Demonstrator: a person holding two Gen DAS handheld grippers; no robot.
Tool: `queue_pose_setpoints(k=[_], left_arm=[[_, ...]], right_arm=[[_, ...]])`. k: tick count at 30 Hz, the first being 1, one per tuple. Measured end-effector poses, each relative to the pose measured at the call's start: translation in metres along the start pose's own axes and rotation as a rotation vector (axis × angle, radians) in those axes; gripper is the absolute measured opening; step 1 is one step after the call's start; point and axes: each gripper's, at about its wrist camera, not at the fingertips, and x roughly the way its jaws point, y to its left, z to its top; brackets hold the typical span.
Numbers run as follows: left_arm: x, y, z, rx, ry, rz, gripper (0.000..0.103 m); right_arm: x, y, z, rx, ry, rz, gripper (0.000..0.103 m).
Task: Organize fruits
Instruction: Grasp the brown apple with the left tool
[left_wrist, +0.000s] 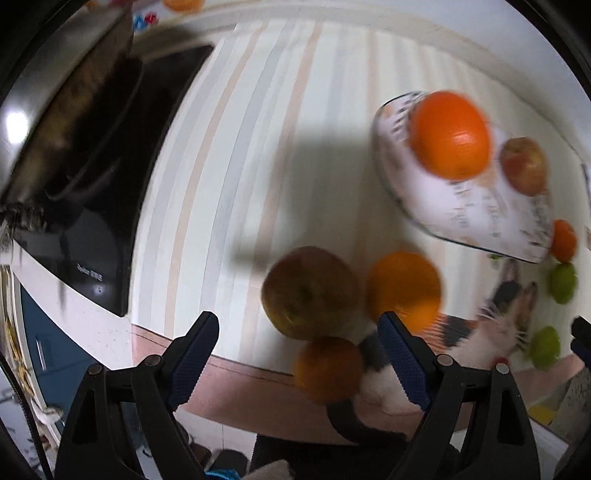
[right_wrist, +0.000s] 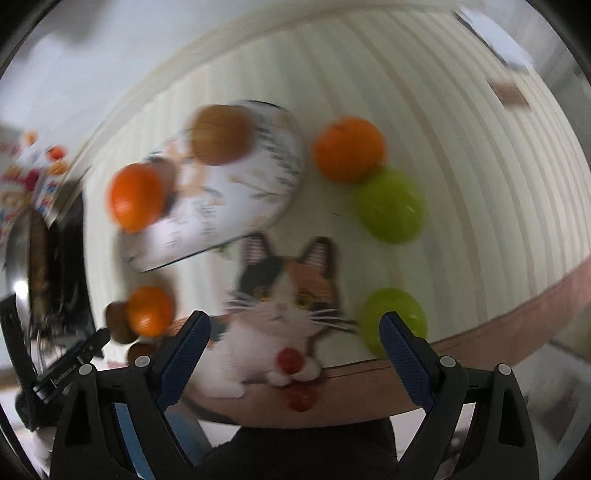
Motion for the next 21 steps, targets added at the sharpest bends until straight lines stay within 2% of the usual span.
queue_pose_setpoints(k=[3,4,6,9,12,14,17,19,21], left_arm=[[0.022,0.005,0.006,-0.023,0.041,-0.008,0.09],[0.028,0.006,0.009,-0.031,0.046,-0.033,0.09],[0.035,0.003,0.012,-0.025,0.059,-0.026,0.089],[0.043,-0.003,0.016,0.007,0.047,0.0,0.089],[0.044,-0.002,0.021,-0.003,0.04,-0.018,0.088],[0.043,-0.002,0.023,0.005,0.028,-0.018,0.084],[0.041,-0.005,0.024,0.015,0.02,-0.03,0.075],[0.04,-0.007,0.023,0.025,0.021,-0.04,0.071],[0.039,-0.007,0.021,0.03,0.023,-0.04,0.071]], right_arm=[[0.02,-0.022,0.006,0.072,0.02,0.006,0.095],[0.024,-0.026,0.008,0.086,0.022,0.014,0.095],[0.025,-0.03,0.013,0.082,-0.008,-0.036,0.095],[0.028,-0.04,0.014,0.123,0.004,-0.075,0.095],[0.035,-0.044,0.013,0.111,0.029,-0.13,0.095],[0.045,-0.051,0.011,0.115,0.058,-0.152,0.094],[0.059,-0.061,0.003,0.143,0.091,-0.144,0.086],[0.065,-0.064,0.0,0.149,0.095,-0.146,0.067],[0.068,-0.066,-0.003,0.156,0.087,-0.16,0.06]])
